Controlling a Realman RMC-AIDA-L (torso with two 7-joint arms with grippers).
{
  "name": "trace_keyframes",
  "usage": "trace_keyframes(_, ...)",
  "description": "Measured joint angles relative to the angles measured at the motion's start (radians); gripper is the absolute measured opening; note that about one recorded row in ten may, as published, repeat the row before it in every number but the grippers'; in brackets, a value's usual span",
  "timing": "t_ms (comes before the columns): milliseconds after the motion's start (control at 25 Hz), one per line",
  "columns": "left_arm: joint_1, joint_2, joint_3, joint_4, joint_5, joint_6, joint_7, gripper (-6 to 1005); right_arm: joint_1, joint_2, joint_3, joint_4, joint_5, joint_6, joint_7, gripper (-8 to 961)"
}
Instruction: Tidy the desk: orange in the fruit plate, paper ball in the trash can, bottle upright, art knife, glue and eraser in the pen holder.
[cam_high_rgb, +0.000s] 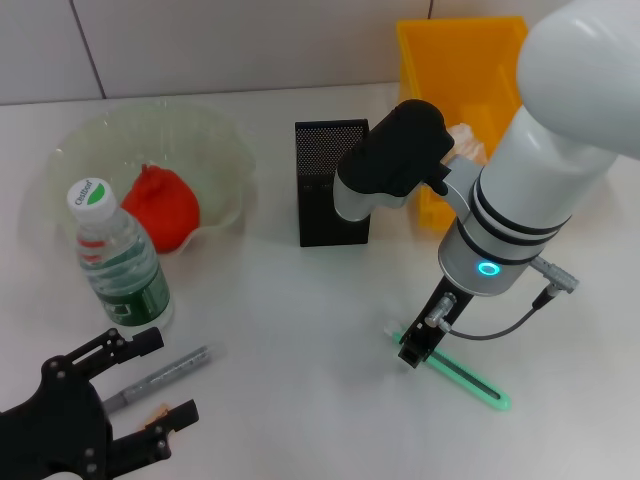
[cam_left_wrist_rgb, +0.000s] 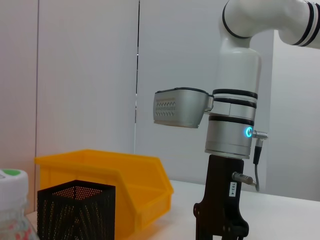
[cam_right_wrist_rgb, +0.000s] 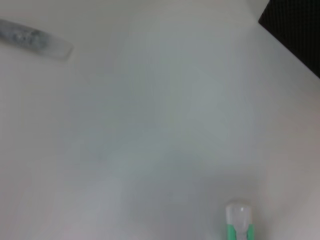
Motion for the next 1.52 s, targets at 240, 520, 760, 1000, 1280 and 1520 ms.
trace_keyframes(240, 0.000, 0.000, 0.000, 0.000, 0.000, 0.000, 0.000, 755, 0.001, 0.000, 0.000, 0.007, 0.000, 0.006, -0.001, 366)
trace_keyframes(520, -0.002, 0.000, 0.000, 0.000, 0.000, 0.000, 0.000, 753, 0.001, 0.000, -0.001, 0.013, 0.000, 0.009, -0.001, 366)
trace_keyframes(760, -0.002, 0.000, 0.000, 0.000, 0.000, 0.000, 0.000, 751, 0.001, 0.000, -0.010, 0.016, 0.000, 0.013, -0.002, 361)
trace_keyframes(1000, -0.002, 0.000, 0.000, 0.000, 0.000, 0.002, 0.000, 749, 0.001, 0.000, -0.011, 0.022, 0.000, 0.014, -0.007, 342)
trace_keyframes(1280, -0.001, 0.000, 0.000, 0.000, 0.000, 0.004, 0.000, 746, -0.009, 0.000, -0.019, 0.001, 0.019, 0.013, -0.016, 241)
trace_keyframes(1520, 0.000, 0.000, 0.000, 0.000, 0.000, 0.008, 0.000, 744, -0.012, -0.004, -0.012, -0.011, 0.047, 0.009, -0.026, 180)
